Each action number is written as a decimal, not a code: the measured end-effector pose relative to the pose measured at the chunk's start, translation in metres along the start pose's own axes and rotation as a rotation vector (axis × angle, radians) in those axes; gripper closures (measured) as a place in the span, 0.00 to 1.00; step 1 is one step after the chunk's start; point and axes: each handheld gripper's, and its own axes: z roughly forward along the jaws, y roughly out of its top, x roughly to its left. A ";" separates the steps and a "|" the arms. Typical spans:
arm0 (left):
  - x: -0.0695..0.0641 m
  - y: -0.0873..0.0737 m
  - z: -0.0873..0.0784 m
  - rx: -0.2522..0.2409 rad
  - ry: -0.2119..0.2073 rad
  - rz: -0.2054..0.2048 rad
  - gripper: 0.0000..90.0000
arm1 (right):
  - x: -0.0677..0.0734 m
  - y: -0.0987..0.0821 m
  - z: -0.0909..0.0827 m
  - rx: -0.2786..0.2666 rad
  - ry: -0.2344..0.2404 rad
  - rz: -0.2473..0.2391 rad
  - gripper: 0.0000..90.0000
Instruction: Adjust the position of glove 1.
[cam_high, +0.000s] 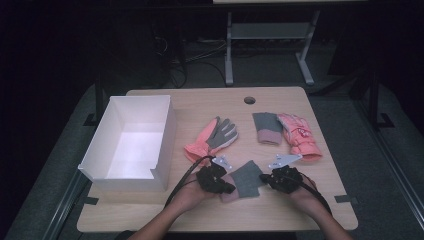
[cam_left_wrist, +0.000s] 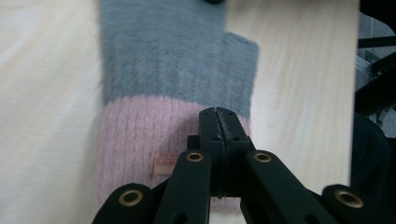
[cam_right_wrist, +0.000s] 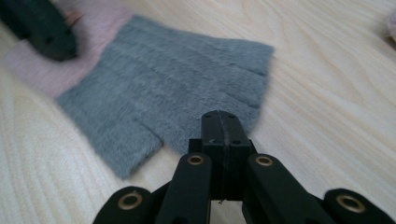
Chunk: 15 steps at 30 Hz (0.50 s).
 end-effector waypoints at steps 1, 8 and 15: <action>-0.002 0.000 0.000 0.000 -0.004 0.007 1.00 | 0.000 0.000 0.000 -0.003 -0.001 0.000 1.00; 0.010 0.004 -0.020 -0.059 0.077 -0.002 1.00 | 0.006 -0.001 -0.012 -0.044 0.032 0.009 1.00; 0.028 0.000 -0.028 -0.050 0.142 -0.015 1.00 | 0.030 -0.002 -0.010 -0.019 0.107 -0.052 1.00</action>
